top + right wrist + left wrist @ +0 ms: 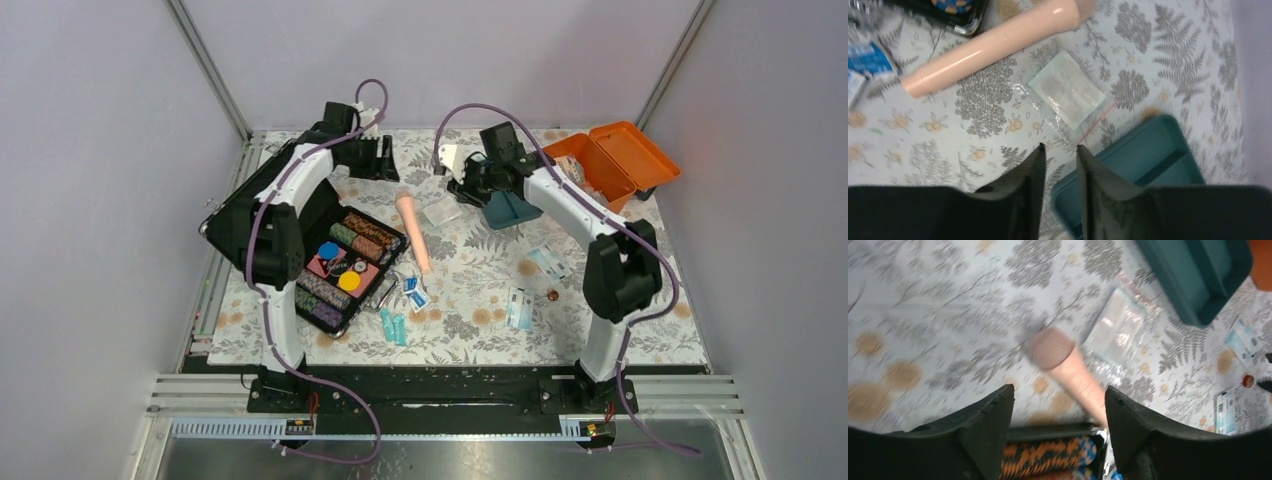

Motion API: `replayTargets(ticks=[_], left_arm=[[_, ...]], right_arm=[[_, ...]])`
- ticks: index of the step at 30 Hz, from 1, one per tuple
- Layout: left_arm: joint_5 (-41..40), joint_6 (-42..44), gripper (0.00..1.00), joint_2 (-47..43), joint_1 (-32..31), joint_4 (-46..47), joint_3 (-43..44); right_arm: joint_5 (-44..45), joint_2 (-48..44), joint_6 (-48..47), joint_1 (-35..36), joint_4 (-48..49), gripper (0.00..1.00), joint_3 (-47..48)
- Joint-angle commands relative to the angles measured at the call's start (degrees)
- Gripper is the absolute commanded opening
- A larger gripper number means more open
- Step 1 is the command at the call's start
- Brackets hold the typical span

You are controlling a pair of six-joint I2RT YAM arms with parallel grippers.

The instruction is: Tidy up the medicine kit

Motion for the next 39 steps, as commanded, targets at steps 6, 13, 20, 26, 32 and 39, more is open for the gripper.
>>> replayTargets(ticks=[6, 13, 20, 26, 32, 39], left_arm=[[8.3, -2.3, 0.63, 10.2, -7.7, 9.4, 7.3], [1.9, -4.0, 0.60, 15.0, -11.7, 8.3, 9.6], [-8.0, 0.9, 0.59, 15.6, -15.0, 7.3, 8.8], [-10.5, 4.2, 0.53, 16.5, -16.5, 4.8, 6.9], [-17.0, 6.0, 0.37, 16.4, -18.6, 4.1, 3.3], [-17.4, 7.3, 0.13, 16.2, -19.0, 3.4, 3.2]], right_arm=[[7.9, -10.7, 40.6, -6.5, 7.9, 0.56, -7.2], [8.5, -13.1, 44.9, -8.1, 7.8, 0.57, -11.2], [5.9, -11.9, 48.3, -8.2, 7.0, 0.57, -11.1], [5.8, -13.1, 49.2, -8.3, 7.7, 0.57, -13.3], [5.1, -13.6, 50.7, -8.7, 7.9, 0.58, -14.5], [5.1, -14.3, 51.2, -8.8, 9.6, 0.58, -16.1]])
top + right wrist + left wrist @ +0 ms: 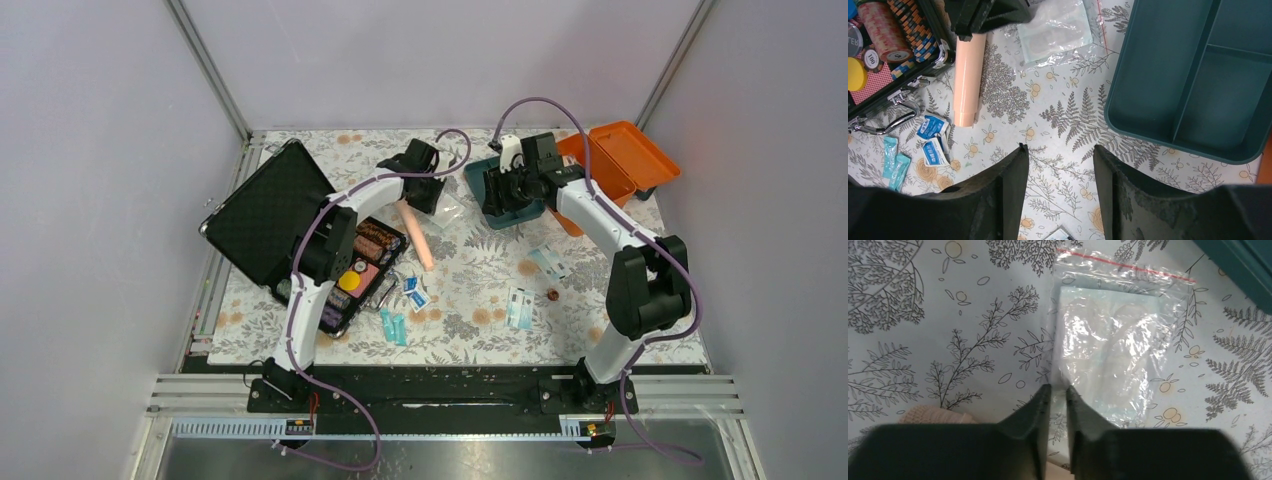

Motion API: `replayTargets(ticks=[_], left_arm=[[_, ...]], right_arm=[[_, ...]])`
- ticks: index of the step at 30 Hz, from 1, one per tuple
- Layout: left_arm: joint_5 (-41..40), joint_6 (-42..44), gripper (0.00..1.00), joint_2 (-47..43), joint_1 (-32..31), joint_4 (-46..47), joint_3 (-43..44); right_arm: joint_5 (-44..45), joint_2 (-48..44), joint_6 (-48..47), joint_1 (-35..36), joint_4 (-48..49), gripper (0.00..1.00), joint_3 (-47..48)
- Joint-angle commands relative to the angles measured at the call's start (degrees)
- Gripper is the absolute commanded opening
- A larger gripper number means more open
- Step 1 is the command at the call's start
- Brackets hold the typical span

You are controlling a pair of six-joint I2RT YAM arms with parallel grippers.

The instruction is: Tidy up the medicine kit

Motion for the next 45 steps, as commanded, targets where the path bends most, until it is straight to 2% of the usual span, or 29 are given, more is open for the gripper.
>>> replayTargets(ticks=[1, 7, 11, 15, 20, 24, 29, 31, 34, 36, 39, 41, 42, 45], left_arm=[[0.3, 1.2, 0.02, -0.1, 0.2, -2.7, -1.9], [7.4, -0.9, 0.00, -2.3, 2.4, -3.2, 2.2], [9.9, -0.9, 0.00, -3.3, 3.1, -3.2, 5.8], [11.9, -3.8, 0.00, -3.0, 3.9, -3.3, 7.8], [13.8, -4.9, 0.00, -2.7, 4.4, -3.2, 8.3], [14.6, -5.6, 0.00, -2.9, 5.0, -3.2, 7.9], [14.9, -5.8, 0.00, -3.3, 5.6, -3.1, 7.4], [14.7, -5.8, 0.00, -3.2, 5.6, -3.2, 7.4], [14.7, -6.0, 0.00, -3.7, 5.6, -3.0, 7.1], [14.6, -6.0, 0.00, -4.2, 5.6, -2.6, 6.3], [14.5, -5.9, 0.00, -4.5, 5.6, -2.5, 5.8], [14.3, -5.6, 0.00, -5.0, 5.6, -2.5, 5.3], [14.2, -5.3, 0.00, -5.1, 5.6, -2.5, 5.0], [13.9, -4.7, 0.00, -5.4, 5.6, -2.8, 4.6]], right_arm=[[-1.3, -3.2, 1.2, -0.1, 2.5, 0.58, -0.9], [1.3, -3.8, -1.7, -0.4, 0.9, 0.57, -1.1], [9.4, -4.8, -5.2, -1.9, -6.7, 0.58, -1.0], [16.4, -6.8, -5.8, -8.2, -14.7, 0.58, -5.3], [20.0, -8.1, -9.0, -15.0, -10.9, 0.58, -15.6], [22.6, -6.2, -12.5, -16.6, -4.0, 0.58, -21.2], [22.7, -0.8, -11.4, -17.2, -4.1, 0.57, -19.6], [23.3, 0.0, -9.4, -17.2, -5.3, 0.53, -17.9], [16.1, -1.2, -1.4, -17.2, -9.3, 0.47, -13.4], [10.1, -2.7, 3.1, -17.2, -5.8, 0.46, -14.5], [10.8, -1.1, 5.8, -17.2, 0.7, 0.47, -18.8], [12.6, 1.0, 2.6, -17.1, 2.0, 0.07, -20.1], [13.6, 1.4, 0.9, -17.2, 3.1, 0.00, -20.7], [13.1, 1.8, -0.2, -19.0, 3.6, 0.00, -21.2]])
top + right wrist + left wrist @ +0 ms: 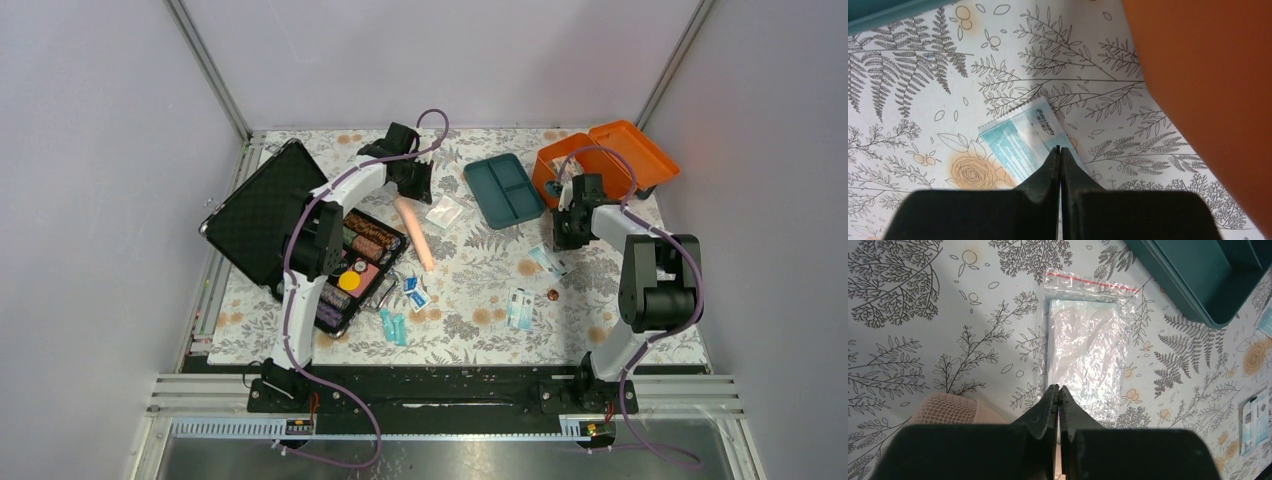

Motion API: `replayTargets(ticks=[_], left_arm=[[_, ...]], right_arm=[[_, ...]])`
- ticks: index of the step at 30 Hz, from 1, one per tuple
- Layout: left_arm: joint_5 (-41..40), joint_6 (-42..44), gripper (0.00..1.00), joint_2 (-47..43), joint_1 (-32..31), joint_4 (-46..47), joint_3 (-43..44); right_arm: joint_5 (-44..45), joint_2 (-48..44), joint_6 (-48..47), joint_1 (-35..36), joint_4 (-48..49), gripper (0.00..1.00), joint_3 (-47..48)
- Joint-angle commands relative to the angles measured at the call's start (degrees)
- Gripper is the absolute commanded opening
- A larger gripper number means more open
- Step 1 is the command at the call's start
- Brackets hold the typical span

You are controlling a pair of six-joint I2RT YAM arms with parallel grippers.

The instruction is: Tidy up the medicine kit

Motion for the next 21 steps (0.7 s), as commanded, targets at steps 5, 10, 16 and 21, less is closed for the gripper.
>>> replayTargets(ticks=[5, 10, 16, 21], left_arm=[[0.2, 1.2, 0.00, -6.1, 0.1, 1.8, -2.3], [0.5, 1.3, 0.00, -6.4, -0.1, 1.8, -3.2], [0.4, 0.8, 0.20, -6.4, -0.2, 2.9, -3.3], [0.0, -0.2, 0.55, -6.2, -0.6, 4.6, -3.5]], right_arm=[[0.3, 1.0, 0.1, -1.5, 2.9, 0.00, -3.1], [0.2, 1.1, 0.1, -1.5, 2.9, 0.00, -3.2], [-0.1, 0.9, -0.3, -1.5, 2.9, 0.00, -3.2], [-0.9, -0.5, -0.7, -1.5, 2.1, 0.09, -3.5]])
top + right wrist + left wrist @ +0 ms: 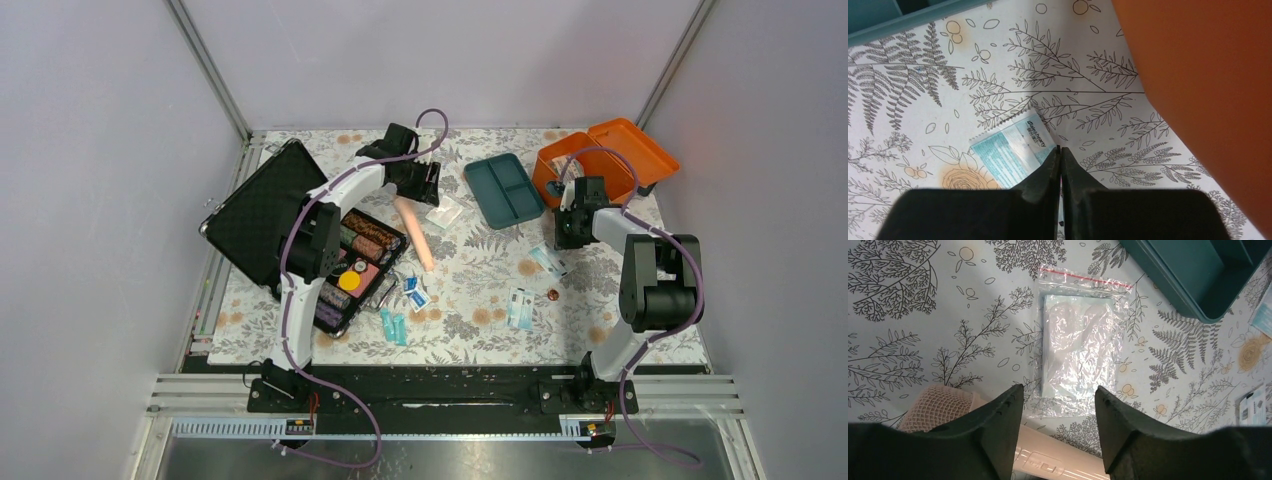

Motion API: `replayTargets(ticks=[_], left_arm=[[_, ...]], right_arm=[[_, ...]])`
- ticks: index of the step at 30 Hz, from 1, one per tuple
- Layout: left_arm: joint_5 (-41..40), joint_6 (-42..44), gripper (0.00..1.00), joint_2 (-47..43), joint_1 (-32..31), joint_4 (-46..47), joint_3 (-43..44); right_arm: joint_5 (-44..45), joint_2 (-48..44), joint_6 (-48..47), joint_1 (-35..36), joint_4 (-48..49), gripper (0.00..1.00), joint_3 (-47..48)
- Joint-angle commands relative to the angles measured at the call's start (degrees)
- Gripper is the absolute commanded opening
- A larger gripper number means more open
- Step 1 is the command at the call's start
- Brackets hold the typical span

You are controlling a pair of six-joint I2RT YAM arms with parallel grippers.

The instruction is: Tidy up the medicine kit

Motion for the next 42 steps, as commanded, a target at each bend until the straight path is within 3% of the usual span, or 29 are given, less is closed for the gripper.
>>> replayTargets(ticks=[1, 4, 10, 19, 23, 25, 28, 29, 35, 39, 42], left_arm=[[-0.2, -0.7, 0.60, -3.5, -0.6, 3.8, -0.4], [-1.6, -0.8, 0.70, -3.3, -1.5, 6.1, -1.8], [-11.1, -2.1, 0.65, -1.9, -4.0, 7.6, -3.1], [-16.8, -1.1, 0.55, 4.3, -7.2, -0.4, 0.9], [-19.7, -1.4, 0.45, 5.4, -7.8, -2.2, 0.6], [-19.8, -0.6, 0.33, 5.6, -7.8, -3.0, 1.0], [-18.5, 0.4, 0.05, 5.5, -7.5, -3.5, 1.1], [-17.8, 0.2, 0.00, 5.4, -7.2, -3.6, 1.2], [-4.6, -1.0, 0.00, -0.9, -3.6, 0.0, -1.1], [6.4, -0.3, 0.00, -10.6, -2.2, 8.4, -9.8], [10.3, -0.2, 0.00, -15.7, -1.6, 11.6, -14.9]], right_arm=[[-1.5, -1.8, -0.3, -0.4, -3.8, 0.15, -1.8], [-3.1, -5.1, -0.1, -0.4, -4.8, 0.35, -2.2], [-3.2, -7.4, 0.5, -0.4, -5.2, 0.53, -0.9], [-4.7, -9.7, 1.3, -0.4, -7.1, 0.60, 3.5], [-5.6, -10.9, 3.7, -0.4, -7.1, 0.60, 4.0], [-6.3, -11.6, 5.4, -0.4, -7.1, 0.59, 3.9], [-7.2, -12.8, 8.4, -0.4, -7.0, 0.59, 3.3], [-7.6, -13.3, 8.8, -0.4, -7.0, 0.59, 3.0], [-10.3, -14.4, 10.9, -0.3, -6.4, 0.59, 3.9], [-15.3, -13.2, 13.5, 0.7, -3.5, 0.62, 6.8], [-21.8, -10.8, 14.0, 4.4, -0.7, 0.64, 9.4]])
